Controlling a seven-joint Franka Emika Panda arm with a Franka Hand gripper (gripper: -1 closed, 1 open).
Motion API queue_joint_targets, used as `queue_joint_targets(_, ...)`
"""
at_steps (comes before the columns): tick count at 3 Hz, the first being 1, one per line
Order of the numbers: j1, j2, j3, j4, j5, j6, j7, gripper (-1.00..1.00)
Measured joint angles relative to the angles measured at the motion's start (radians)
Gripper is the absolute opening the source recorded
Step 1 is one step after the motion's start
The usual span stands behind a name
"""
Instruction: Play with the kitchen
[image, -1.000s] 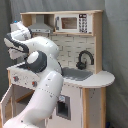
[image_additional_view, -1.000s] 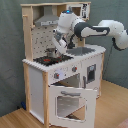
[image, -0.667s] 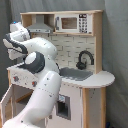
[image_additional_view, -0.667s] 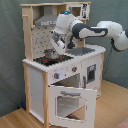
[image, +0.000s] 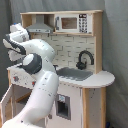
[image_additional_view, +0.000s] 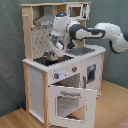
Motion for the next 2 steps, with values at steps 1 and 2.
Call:
queue_joint_targets(1,0.0,0.0,0.0,0.004,0.0,-0.035,0.0,-1.0)
queue_joint_targets(2,0.0,0.0,0.0,0.004,0.0,-0.036,0.0,1.0)
